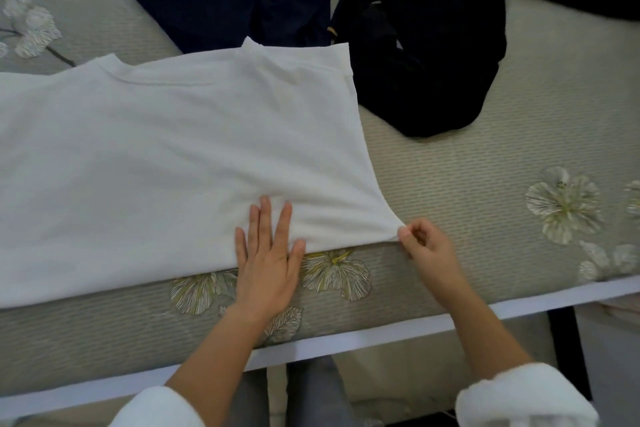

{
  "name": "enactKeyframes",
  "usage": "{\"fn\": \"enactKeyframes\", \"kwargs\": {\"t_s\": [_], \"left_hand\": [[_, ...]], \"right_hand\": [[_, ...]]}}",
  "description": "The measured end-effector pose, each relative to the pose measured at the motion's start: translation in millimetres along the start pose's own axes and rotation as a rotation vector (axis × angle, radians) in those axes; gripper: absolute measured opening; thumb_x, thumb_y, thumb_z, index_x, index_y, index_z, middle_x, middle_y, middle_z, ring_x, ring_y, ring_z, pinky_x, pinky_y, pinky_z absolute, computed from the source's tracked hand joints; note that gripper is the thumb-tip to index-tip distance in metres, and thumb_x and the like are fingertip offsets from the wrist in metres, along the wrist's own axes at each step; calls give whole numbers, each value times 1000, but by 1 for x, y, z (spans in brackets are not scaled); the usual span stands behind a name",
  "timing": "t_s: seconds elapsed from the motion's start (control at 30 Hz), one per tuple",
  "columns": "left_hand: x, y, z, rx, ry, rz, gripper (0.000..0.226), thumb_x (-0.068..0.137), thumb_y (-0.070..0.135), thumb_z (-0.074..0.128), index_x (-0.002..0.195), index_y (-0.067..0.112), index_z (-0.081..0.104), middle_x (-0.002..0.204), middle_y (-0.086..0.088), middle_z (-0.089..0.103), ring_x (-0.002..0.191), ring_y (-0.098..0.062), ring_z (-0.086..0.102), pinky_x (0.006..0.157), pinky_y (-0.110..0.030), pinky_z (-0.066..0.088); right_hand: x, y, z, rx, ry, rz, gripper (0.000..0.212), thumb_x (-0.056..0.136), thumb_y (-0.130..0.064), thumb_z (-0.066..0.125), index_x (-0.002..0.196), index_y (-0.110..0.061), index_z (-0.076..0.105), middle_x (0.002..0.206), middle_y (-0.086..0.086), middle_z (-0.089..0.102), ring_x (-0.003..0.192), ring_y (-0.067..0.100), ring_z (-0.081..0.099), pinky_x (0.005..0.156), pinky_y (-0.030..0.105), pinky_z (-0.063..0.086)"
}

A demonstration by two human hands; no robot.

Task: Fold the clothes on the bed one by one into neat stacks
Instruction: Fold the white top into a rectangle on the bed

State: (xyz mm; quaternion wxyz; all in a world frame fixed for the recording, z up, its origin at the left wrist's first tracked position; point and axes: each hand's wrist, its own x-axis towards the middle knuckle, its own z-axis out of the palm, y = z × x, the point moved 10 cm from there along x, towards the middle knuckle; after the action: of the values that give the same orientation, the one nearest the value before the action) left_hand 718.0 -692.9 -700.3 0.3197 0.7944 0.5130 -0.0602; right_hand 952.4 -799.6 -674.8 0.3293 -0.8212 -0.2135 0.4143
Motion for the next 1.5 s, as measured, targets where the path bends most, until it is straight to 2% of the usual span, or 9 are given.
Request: {"fn": "enactKeyframes", "kwargs": {"t_s": [0.1,0.3,0.43,0.6,0.73,0.83,1.17,1.3,1.5], "left_hand": [[-1,0,0,23,-17,9,61,97,50,16,147,34,-15,154,5,-31,137,-10,-35,111,-33,-24],[7,29,-15,16,76,88,60,98,49,16,151,30,-5,158,0,-21,142,-18,-29,114,-41,-19],[11,51,11,51,-42,156,85,93,55,30,145,19,-28,152,-2,-36,138,-17,-36,112,-40,-24],[8,103,31,170,-71,388,99,78,36,63,152,10,4,159,-16,-4,145,-33,-7,114,-51,-2],[23,108,44,148,-54,247,83,94,14,43,145,12,-22,151,-9,-30,136,-28,-34,109,-46,-28],[25,106,39,70,-20,216,72,94,4,36,150,12,-8,157,-7,-18,138,-24,-30,109,-42,-29],[5,45,-72,-1177,-303,104,39,97,31,49,126,57,47,147,26,36,135,7,31,111,-25,30],[-15,-43,-113,-1669,-204,-81,32,83,16,60,112,23,71,121,1,67,114,-14,60,93,-25,50],[-54,-164,-142,-2008,25,-203,38,86,7,50,121,13,66,133,-14,57,124,-29,54,102,-45,44]], "right_hand": [[11,2,15,-343,-24,-18,18,97,-14,51,82,-4,49,73,3,48,69,17,43,63,34,34],[29,8,5,367,66,248,11,91,-10,56,81,-9,61,78,3,64,66,9,63,60,22,54],[49,-4,22,242,-80,303,9,91,-18,58,88,-13,64,85,6,67,65,11,63,58,25,52],[104,-47,21,235,-38,265,13,90,-28,61,86,-15,62,90,7,66,73,14,62,65,27,54],[129,-84,49,159,-159,181,32,80,-36,71,94,-7,69,89,9,73,67,16,68,57,27,54],[139,-101,66,41,-206,156,38,77,-34,75,97,-2,71,88,12,73,70,24,67,60,32,51],[114,-195,101,249,-350,127,16,73,-13,65,88,-12,66,65,-3,63,51,11,57,47,20,48],[83,-254,149,145,-372,-38,16,77,-18,66,89,-7,66,74,7,66,59,17,60,57,27,47],[26,-335,283,37,-420,-229,14,82,-11,64,73,-3,56,48,7,62,40,19,58,40,21,42]]}}
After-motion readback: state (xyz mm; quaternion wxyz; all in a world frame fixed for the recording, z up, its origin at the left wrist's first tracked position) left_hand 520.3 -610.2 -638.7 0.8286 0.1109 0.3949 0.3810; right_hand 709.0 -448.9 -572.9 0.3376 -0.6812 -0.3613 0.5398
